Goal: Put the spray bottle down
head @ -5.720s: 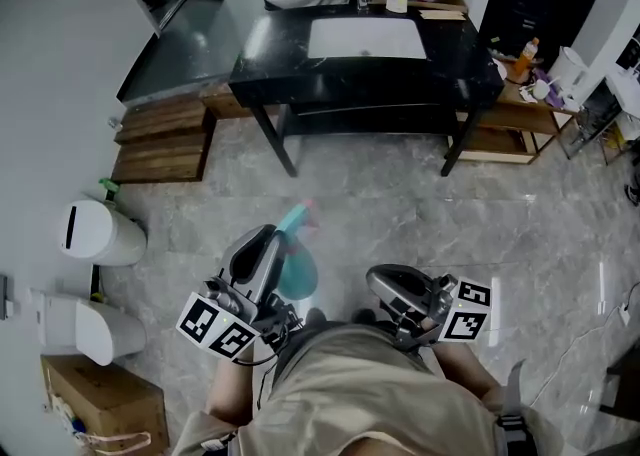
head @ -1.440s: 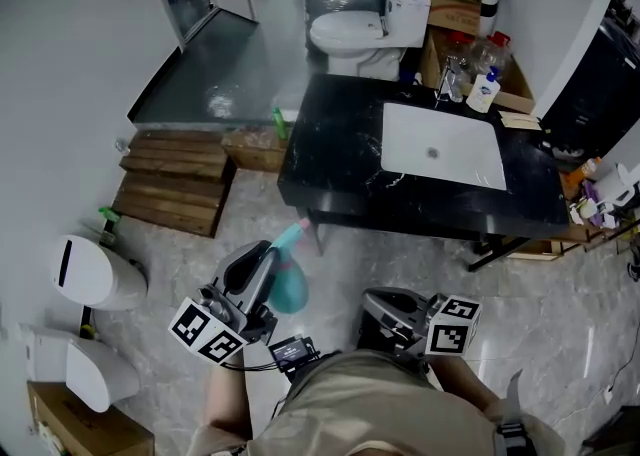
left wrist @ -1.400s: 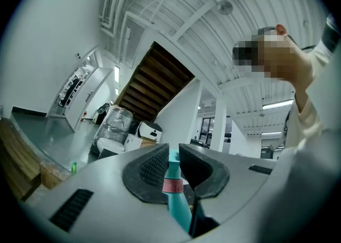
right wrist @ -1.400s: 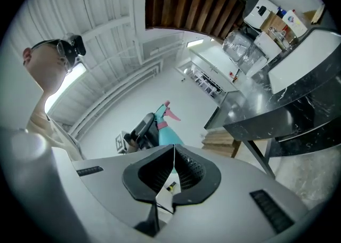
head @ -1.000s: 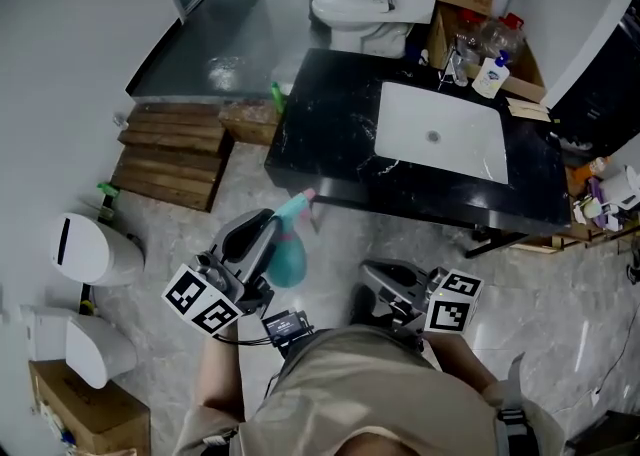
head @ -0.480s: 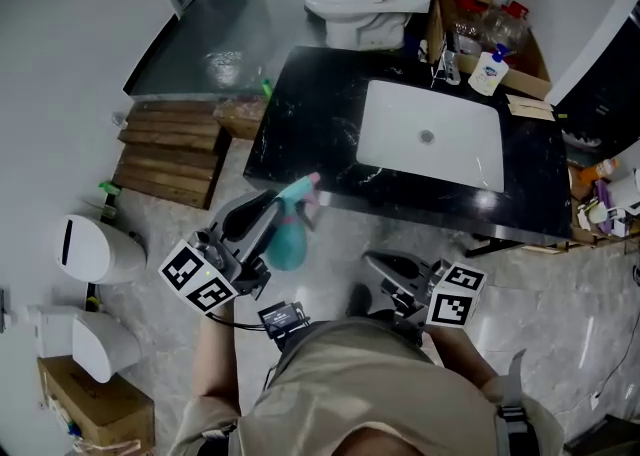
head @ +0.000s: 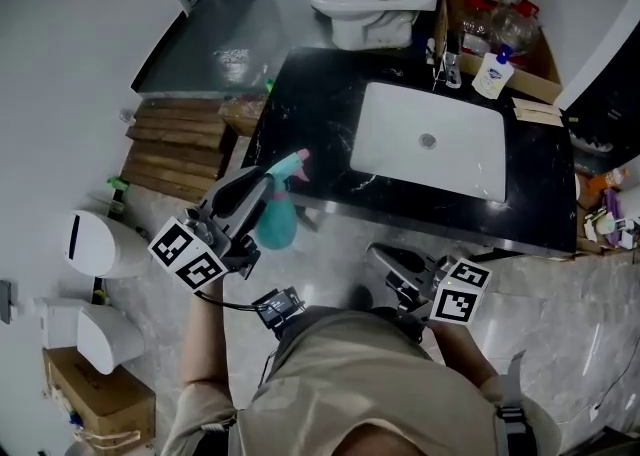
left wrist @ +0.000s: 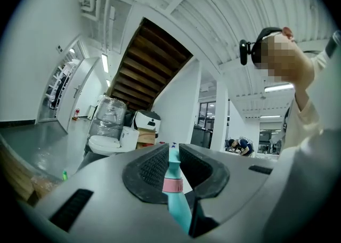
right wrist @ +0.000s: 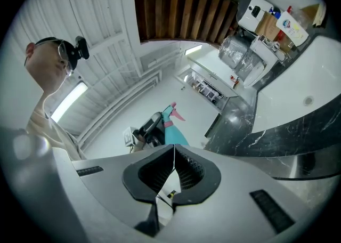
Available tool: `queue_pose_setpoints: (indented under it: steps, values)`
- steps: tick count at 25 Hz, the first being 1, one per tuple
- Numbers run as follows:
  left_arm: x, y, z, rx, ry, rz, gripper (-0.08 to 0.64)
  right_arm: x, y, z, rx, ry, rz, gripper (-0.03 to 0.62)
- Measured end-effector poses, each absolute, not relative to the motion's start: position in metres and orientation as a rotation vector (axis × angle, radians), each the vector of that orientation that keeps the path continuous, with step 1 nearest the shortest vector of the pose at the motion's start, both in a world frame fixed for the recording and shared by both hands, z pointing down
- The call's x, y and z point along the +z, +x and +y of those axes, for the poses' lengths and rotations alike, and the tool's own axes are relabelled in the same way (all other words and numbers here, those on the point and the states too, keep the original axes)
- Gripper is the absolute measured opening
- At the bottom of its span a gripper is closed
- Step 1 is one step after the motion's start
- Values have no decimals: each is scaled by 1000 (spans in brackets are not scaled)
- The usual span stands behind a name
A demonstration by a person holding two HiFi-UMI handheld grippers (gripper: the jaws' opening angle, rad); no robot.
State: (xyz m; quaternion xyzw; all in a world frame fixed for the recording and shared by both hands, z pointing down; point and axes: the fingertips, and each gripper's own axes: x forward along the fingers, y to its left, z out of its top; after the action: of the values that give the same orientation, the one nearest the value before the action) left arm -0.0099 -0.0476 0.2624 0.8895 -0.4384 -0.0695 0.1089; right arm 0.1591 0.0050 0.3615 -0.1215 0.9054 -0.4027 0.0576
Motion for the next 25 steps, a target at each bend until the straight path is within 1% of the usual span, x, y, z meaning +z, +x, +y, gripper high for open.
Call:
queue_pose_setpoints:
  steps: [5,11,20,25]
  values:
    - [263,-11,-65,-177,2615,-1305,61,362,161,1,-1218,-357,2743,21]
    - [259,-12,-84,-239,2648,-1227,61,361,156,-2,-1212,-357,2753,21]
    - [263,-36,-128,-345,2648,-1165,61,364,148,-30,-1200,-481,2740,21]
    - [271,-53,-161,-365,2650,-1113,61,364,132,-54,-1213,-551,2735,21]
